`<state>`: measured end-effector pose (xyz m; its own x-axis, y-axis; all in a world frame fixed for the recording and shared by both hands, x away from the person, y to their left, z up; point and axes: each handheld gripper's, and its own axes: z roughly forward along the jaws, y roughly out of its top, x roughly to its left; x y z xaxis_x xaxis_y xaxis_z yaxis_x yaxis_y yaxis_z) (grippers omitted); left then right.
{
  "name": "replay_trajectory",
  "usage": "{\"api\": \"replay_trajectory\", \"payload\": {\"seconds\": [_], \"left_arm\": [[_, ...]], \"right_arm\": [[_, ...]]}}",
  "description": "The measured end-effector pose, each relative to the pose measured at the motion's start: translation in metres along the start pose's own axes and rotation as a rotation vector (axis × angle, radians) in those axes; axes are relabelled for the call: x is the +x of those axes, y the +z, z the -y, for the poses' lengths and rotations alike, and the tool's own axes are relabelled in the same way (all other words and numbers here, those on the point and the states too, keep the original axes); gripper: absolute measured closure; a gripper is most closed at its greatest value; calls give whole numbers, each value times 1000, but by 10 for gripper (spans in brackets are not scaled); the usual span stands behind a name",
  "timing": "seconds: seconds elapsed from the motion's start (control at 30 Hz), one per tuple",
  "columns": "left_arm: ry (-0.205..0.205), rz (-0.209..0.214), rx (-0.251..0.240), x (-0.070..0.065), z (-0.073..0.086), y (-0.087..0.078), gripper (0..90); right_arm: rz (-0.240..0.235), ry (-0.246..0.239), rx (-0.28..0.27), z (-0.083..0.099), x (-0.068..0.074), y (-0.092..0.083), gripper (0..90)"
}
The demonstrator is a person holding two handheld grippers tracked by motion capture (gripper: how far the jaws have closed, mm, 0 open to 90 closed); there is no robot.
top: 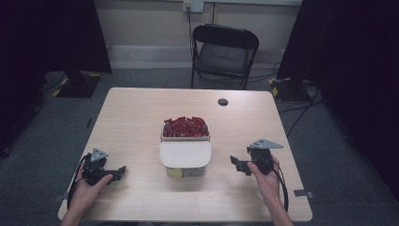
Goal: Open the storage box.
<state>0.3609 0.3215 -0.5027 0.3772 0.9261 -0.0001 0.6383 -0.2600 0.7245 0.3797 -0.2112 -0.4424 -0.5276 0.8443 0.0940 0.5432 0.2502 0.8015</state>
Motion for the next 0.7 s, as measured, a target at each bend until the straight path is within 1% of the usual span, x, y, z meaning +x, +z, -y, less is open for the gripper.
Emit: {"api": "replay_trajectory", "payload": {"seconds": [0.13,0.17,0.2,0.27,0.3,0.37,0.5,0.6,0.63,0.67,0.7], "left_arm": [[-5,-4,-1,-1,0,0,49],[-5,-4,-1,-1,0,0,50],[-5,-4,-1,-1,0,0,50],[-4,-6,1,-1,0,0,50],[-6,-5,-1,-1,0,0,50],[-6,-6,0,-1,0,0,50],[-4,-6,2,-1,0,0,50],[-4,-6,2,-1,0,0,50],[-4,-6,2,-1,0,0,49],[-4,-5,1,-1,0,0,49],[-5,-6,0,-1,0,0,50]], "right_arm": [[-75,-30,-17,-10,16,-1,164],[-75,-30,-17,-10,16,-1,164],[-96,-39,-26,-13,20,-1,162],[-129,-52,-42,-19,29,-1,161],[-152,-66,-42,-24,35,-1,157],[-178,-66,-51,-28,41,-1,158],[-221,-79,-73,-35,50,-3,157],[-249,-102,-89,-40,57,-6,152],[-249,-102,-89,-40,57,-6,152],[-273,-123,-99,-44,64,-8,151],[-278,-132,-102,-45,67,-8,150]]}}
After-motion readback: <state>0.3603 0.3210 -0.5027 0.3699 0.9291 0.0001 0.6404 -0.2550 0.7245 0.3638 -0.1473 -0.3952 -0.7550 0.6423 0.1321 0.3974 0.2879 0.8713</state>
